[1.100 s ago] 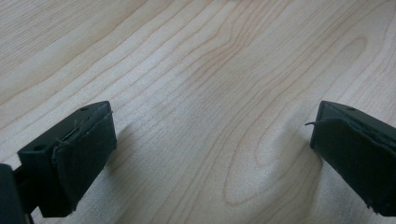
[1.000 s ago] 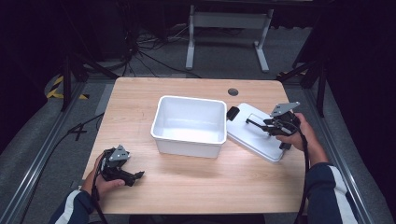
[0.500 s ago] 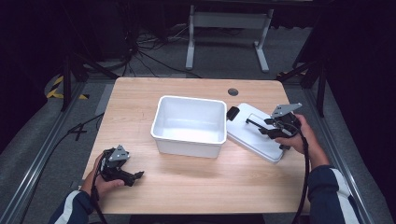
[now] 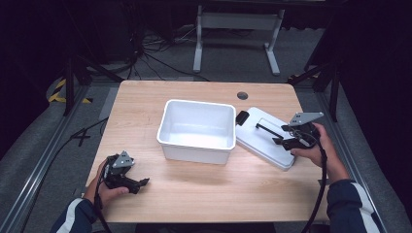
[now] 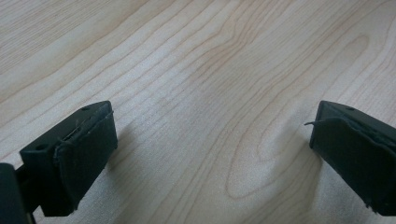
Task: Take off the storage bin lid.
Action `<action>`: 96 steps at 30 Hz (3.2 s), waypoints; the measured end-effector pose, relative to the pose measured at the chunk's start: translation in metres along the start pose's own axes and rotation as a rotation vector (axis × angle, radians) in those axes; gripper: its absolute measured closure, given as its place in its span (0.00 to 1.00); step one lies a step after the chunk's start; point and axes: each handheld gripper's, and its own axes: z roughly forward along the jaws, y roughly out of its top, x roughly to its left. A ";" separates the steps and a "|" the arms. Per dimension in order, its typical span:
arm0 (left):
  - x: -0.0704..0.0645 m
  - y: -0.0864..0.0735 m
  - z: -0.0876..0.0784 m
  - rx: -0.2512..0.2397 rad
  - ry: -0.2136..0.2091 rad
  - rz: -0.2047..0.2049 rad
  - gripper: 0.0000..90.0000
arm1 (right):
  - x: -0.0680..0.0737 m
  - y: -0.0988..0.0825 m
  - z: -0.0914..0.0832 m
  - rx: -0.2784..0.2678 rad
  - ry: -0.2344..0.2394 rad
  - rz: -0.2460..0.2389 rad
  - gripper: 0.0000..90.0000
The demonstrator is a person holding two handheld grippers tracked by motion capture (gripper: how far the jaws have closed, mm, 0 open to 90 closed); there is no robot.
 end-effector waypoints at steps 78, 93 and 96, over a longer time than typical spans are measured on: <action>0.001 -0.004 -0.005 0.011 0.019 -0.023 0.01 | 0.044 -0.152 -0.014 -0.079 0.007 0.242 0.25; 0.000 -0.004 -0.005 0.010 0.023 -0.030 0.01 | 0.045 -0.152 -0.014 -0.070 -0.011 0.255 0.23; 0.000 -0.004 -0.005 0.010 0.023 -0.030 0.01 | 0.045 -0.152 -0.013 -0.067 -0.013 0.256 0.22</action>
